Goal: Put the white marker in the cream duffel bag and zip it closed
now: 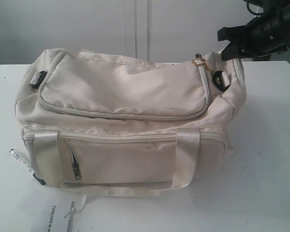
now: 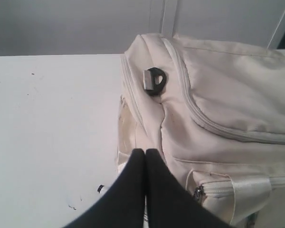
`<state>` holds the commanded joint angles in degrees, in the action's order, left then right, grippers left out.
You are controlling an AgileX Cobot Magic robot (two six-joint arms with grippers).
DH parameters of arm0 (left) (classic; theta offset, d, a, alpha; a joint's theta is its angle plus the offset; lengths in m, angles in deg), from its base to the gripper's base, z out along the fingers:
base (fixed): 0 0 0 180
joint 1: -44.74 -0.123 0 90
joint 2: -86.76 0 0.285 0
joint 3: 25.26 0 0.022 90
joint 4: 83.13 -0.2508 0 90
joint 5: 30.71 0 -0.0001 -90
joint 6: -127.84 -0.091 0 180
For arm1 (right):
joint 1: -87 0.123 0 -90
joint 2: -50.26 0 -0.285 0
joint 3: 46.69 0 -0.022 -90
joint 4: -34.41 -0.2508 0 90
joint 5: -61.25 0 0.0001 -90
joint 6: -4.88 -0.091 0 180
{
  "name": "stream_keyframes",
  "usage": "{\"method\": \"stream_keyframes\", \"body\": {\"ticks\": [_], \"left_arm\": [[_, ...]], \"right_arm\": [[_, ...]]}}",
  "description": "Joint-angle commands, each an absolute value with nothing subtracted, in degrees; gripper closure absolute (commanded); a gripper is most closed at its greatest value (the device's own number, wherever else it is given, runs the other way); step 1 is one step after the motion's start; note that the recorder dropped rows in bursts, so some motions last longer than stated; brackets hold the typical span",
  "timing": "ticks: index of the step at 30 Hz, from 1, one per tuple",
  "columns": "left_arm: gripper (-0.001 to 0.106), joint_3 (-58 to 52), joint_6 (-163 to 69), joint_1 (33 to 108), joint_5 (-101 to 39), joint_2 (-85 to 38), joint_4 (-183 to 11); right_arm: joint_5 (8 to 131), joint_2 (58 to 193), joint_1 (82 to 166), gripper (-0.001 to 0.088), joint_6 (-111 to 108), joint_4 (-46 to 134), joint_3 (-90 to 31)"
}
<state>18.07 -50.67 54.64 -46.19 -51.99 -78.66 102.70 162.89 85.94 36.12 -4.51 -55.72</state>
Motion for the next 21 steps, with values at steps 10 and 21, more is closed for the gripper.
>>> {"method": "stream_keyframes", "body": {"ticks": [10, 21], "left_arm": [[0.105, 8.64, -78.01, 55.96, -51.34, -40.50, -55.58], [0.105, 1.97, -87.33, 64.58, -51.85, -30.30, -50.37]], "right_arm": [[102.70, 162.89, 85.94, 0.0868, 36.12, -4.51, -55.72], [102.70, 162.89, 85.94, 0.0868, 36.12, -4.51, -55.72]]}}
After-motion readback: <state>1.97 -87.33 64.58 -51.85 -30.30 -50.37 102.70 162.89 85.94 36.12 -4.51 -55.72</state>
